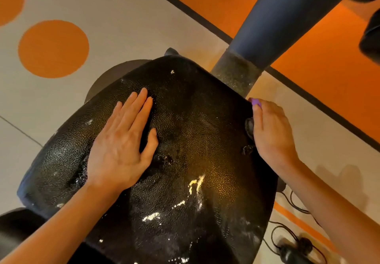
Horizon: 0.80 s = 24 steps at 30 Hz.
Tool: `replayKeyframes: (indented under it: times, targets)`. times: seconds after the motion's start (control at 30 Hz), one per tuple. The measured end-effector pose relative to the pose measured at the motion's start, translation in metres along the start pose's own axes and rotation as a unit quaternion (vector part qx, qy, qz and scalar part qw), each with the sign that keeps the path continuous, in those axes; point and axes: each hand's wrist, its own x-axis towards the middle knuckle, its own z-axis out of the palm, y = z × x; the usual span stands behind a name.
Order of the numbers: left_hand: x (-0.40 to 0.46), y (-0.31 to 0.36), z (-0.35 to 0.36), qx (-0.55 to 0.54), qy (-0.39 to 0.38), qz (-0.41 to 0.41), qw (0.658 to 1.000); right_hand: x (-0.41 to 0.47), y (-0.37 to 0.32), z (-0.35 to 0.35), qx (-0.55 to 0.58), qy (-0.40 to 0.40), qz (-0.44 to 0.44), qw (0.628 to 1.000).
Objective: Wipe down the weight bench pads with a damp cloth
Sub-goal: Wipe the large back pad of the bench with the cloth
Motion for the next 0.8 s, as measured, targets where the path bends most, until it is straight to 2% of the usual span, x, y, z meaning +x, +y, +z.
replayKeyframes:
  times: [0.1,0.27,0.37,0.43,0.53,0.6,0.7,0.8]
  targets:
    - [-0.001,0.000,0.000,0.001,-0.004,0.002,1.000,0.047,-0.053,0.016,-0.024,-0.031,-0.026,0.999]
    - [0.000,-0.001,0.000,0.002,-0.007,0.000,1.000,0.127,-0.155,0.048,0.084,-0.091,-0.139,0.982]
    - [0.000,0.000,0.000,0.007,-0.009,0.003,1.000,0.119,-0.140,0.045,0.158,-0.101,-0.195,0.963]
    - [0.000,-0.001,0.000,0.006,-0.003,0.001,1.000,0.090,-0.106,0.036,0.203,-0.078,-0.188,0.958]
    - [-0.001,-0.001,0.000,0.003,0.006,0.002,1.000,0.050,-0.071,0.039,0.149,-0.040,-0.189,0.970]
    - [-0.002,-0.001,0.001,0.000,0.011,0.006,1.000,0.073,-0.089,0.046,0.131,-0.044,-0.184,0.973]
    - [-0.004,-0.001,-0.001,-0.005,0.014,0.019,1.000,0.117,-0.134,0.048,0.140,-0.057,-0.100,0.983]
    - [-0.020,-0.003,-0.008,-0.023,0.028,0.001,0.999,0.084,-0.128,0.050,0.160,-0.031,-0.167,0.972]
